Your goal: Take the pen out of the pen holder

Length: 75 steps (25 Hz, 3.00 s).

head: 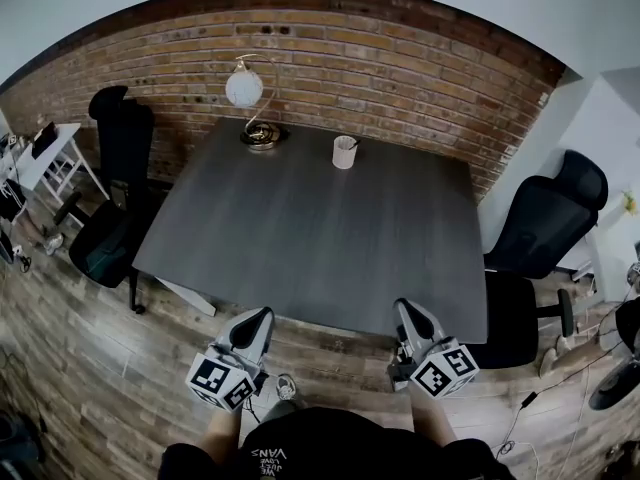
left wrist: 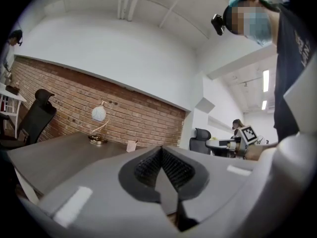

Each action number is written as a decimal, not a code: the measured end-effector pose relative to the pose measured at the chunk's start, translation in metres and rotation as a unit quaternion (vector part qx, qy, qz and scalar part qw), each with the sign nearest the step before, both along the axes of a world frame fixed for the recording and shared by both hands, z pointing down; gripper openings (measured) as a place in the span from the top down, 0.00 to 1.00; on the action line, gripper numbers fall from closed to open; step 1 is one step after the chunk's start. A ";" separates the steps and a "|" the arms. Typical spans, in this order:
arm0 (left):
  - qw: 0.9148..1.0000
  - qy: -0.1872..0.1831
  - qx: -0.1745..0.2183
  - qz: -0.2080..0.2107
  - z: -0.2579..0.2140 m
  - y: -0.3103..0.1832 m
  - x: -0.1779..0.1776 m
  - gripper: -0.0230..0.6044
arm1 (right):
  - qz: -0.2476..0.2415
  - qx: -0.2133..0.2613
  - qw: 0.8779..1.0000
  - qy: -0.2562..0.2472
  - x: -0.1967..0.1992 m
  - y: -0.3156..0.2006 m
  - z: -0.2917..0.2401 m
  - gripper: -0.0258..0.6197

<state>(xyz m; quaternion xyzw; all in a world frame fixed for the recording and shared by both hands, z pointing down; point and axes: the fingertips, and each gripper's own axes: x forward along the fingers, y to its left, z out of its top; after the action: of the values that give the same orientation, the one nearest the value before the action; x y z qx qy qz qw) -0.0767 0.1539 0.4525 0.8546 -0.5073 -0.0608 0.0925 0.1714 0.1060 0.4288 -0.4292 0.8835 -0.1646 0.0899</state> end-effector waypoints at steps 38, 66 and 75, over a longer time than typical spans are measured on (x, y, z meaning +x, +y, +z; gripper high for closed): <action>0.999 -0.005 -0.023 0.034 0.016 -0.171 -0.023 0.90 | 0.033 -0.025 0.999 0.016 -0.024 -0.169 0.016 0.96; 0.998 -0.004 -0.047 0.050 0.027 -0.271 -0.040 0.90 | 0.035 -0.005 0.999 0.030 -0.048 -0.298 0.016 0.96; 0.996 0.003 -0.066 0.065 0.033 -0.298 -0.074 0.90 | 0.062 0.000 0.997 0.047 -0.076 -0.359 0.012 0.91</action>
<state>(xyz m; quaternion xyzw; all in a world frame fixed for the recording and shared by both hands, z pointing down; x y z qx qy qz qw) -0.1506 -0.1444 0.4852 0.8779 -0.4529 -0.0235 0.1534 0.0952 -0.2527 0.4404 -0.4903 0.8585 -0.1386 0.0586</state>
